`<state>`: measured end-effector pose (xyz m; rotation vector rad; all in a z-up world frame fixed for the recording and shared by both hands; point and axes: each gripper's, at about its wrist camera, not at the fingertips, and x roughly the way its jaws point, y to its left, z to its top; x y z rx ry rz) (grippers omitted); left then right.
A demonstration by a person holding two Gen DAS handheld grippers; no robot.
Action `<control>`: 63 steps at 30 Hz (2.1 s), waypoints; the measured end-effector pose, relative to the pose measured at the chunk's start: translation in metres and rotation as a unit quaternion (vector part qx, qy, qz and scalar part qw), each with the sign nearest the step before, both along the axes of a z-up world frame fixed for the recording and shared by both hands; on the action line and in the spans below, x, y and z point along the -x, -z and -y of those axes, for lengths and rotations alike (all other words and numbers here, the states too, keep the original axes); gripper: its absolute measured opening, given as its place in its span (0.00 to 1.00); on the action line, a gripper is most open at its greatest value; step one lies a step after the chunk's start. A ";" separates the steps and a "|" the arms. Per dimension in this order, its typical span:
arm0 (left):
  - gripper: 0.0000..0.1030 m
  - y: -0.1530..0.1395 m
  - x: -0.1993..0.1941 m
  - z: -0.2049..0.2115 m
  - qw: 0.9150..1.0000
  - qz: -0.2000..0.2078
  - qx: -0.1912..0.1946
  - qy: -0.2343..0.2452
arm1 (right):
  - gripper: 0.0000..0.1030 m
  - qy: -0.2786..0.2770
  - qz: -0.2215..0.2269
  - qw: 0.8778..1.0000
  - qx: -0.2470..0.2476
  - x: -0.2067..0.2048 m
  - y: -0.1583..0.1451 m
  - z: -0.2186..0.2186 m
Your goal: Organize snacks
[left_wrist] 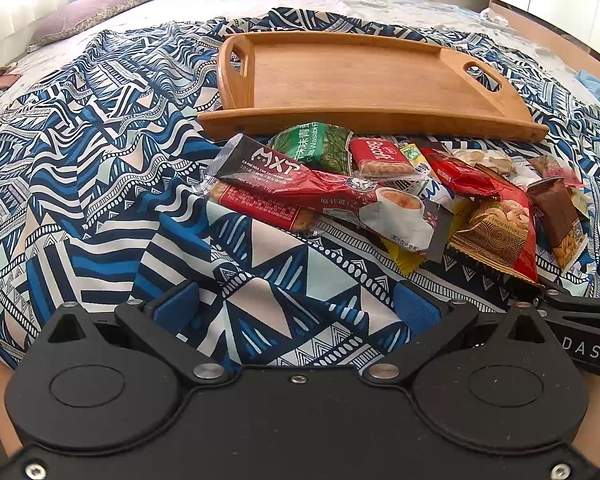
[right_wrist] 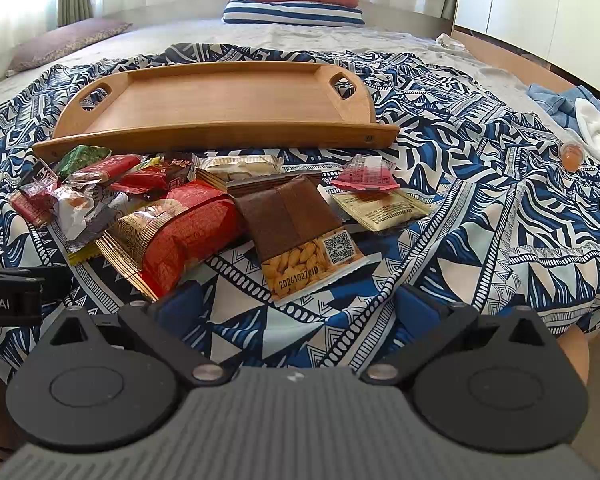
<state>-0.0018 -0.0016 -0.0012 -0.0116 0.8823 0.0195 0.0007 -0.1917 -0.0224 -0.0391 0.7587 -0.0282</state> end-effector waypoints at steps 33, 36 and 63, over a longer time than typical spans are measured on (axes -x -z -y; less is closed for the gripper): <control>1.00 0.000 0.000 0.000 1.000 -0.001 0.000 0.000 | 1.00 0.000 0.000 1.000 0.001 0.001 0.000 0.000; 1.00 0.000 0.000 0.000 1.000 0.000 0.000 0.000 | 1.00 0.000 0.001 1.000 0.001 0.001 0.000 0.000; 1.00 0.001 0.008 0.006 0.999 0.030 -0.015 0.001 | 1.00 -0.002 0.036 0.999 -0.008 0.009 0.005 0.003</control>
